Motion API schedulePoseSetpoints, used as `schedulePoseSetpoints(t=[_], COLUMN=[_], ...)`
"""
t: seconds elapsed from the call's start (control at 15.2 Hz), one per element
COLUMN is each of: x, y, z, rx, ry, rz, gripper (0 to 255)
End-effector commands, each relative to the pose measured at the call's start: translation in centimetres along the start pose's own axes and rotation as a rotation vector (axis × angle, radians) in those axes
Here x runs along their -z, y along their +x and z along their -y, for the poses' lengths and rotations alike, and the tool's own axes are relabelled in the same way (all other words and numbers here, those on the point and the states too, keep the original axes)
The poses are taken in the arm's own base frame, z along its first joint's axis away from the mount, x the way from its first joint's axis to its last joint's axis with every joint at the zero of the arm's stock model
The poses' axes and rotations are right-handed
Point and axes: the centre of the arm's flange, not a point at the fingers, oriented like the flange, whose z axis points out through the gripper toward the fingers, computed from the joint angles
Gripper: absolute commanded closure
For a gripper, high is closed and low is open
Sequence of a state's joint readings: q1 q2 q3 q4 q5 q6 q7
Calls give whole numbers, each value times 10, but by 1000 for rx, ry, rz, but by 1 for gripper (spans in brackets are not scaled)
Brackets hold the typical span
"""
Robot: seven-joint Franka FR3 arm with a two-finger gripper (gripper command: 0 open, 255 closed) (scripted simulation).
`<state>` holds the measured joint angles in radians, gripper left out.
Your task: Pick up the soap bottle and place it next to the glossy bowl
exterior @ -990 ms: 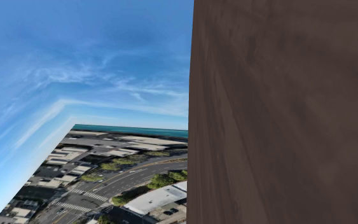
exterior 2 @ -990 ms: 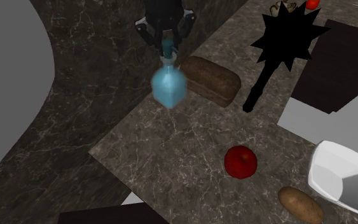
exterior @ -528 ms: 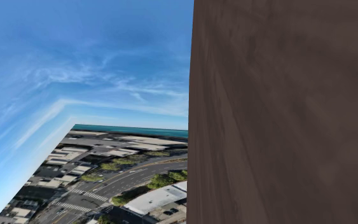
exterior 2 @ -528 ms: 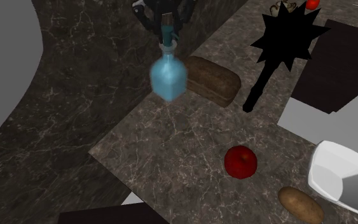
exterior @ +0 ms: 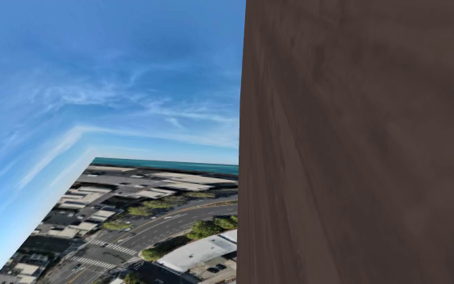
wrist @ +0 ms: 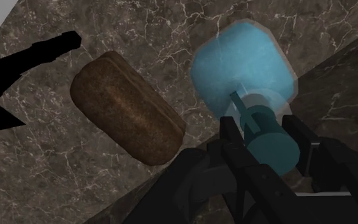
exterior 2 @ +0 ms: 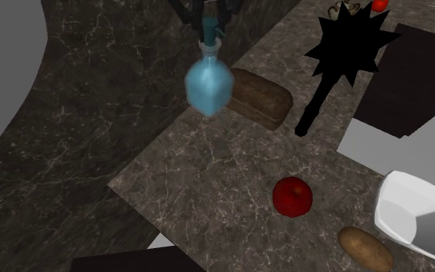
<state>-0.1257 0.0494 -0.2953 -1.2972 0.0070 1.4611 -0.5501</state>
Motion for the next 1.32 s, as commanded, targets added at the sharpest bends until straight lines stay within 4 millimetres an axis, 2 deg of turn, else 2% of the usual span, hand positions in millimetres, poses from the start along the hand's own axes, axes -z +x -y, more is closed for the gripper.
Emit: schedulePoseSetpoints(t=[0.0, 1.25], x=[-4, -60], y=[-13, -171], z=[-17, -204], rx=[0, 0], ry=[0, 0], rz=[0, 0], gripper=[255, 255])
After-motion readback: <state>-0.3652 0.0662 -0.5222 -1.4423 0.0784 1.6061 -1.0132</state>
